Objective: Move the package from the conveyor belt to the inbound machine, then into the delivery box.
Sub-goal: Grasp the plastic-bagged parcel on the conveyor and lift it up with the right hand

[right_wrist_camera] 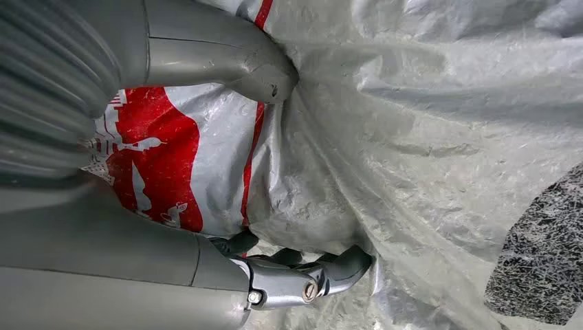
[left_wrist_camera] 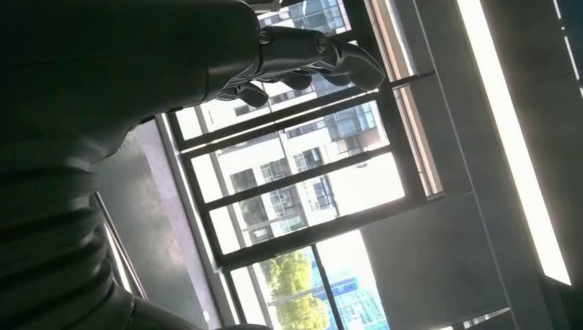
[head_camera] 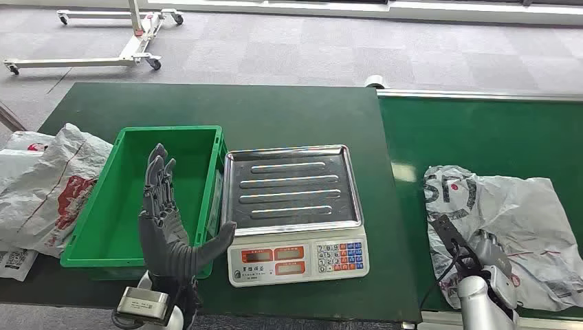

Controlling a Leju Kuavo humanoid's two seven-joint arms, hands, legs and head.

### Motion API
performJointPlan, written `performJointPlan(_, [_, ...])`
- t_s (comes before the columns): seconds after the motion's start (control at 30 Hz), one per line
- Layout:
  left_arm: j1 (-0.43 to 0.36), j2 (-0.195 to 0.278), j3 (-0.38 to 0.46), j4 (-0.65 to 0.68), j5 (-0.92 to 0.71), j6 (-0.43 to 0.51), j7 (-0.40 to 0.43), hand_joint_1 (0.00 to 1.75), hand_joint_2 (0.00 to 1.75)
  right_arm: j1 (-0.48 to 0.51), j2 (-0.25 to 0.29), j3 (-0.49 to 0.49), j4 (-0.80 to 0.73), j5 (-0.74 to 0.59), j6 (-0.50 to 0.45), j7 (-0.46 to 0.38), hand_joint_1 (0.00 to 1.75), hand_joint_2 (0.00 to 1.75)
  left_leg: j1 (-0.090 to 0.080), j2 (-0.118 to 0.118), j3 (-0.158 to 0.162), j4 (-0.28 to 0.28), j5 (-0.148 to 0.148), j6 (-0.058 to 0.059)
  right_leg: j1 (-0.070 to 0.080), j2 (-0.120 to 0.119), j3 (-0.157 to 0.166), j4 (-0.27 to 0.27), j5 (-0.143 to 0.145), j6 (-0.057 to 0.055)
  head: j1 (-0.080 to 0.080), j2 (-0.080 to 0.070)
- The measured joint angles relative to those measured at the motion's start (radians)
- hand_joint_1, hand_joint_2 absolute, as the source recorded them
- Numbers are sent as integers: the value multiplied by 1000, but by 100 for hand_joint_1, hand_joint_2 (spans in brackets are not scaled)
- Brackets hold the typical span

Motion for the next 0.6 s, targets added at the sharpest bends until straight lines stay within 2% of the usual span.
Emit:
performJointPlan(0.2, [4, 2, 0, 0, 8, 22, 0, 0, 175, -19, 3, 28, 6, -3, -16, 32, 175, 175, 0, 0, 0, 0, 0, 0, 0, 0, 0, 0, 0, 0, 0, 0])
performJointPlan(0.6, [3, 18, 0, 0, 25, 57, 0, 0, 175, -35, 3, 73, 7, -26, -27, 36, 175, 175, 0, 0, 0, 0, 0, 0, 0, 0, 0, 0, 0, 0, 0, 0])
